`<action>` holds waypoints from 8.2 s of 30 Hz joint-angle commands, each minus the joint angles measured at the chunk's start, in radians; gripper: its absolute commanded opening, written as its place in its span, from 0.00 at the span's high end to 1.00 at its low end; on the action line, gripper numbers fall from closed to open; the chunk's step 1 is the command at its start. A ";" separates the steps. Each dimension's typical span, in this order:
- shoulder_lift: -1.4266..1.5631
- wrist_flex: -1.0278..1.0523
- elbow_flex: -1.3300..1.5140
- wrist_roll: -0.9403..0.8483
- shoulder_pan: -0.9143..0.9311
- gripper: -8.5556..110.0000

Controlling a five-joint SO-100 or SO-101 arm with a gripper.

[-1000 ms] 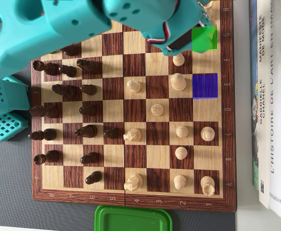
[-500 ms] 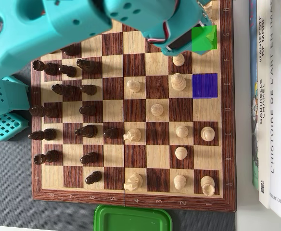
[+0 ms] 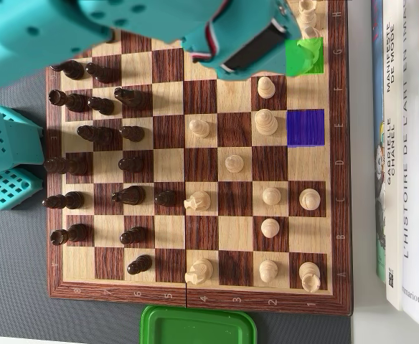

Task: Play chess

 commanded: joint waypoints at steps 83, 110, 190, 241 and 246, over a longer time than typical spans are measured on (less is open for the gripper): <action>-0.092 -0.152 -0.034 0.057 -0.120 0.79; -0.144 -0.152 -0.069 0.051 -0.118 0.79; 0.017 -0.186 0.038 0.049 -0.156 0.89; 0.299 -0.186 0.336 0.051 0.084 0.89; 0.235 -0.186 0.278 0.051 0.084 0.89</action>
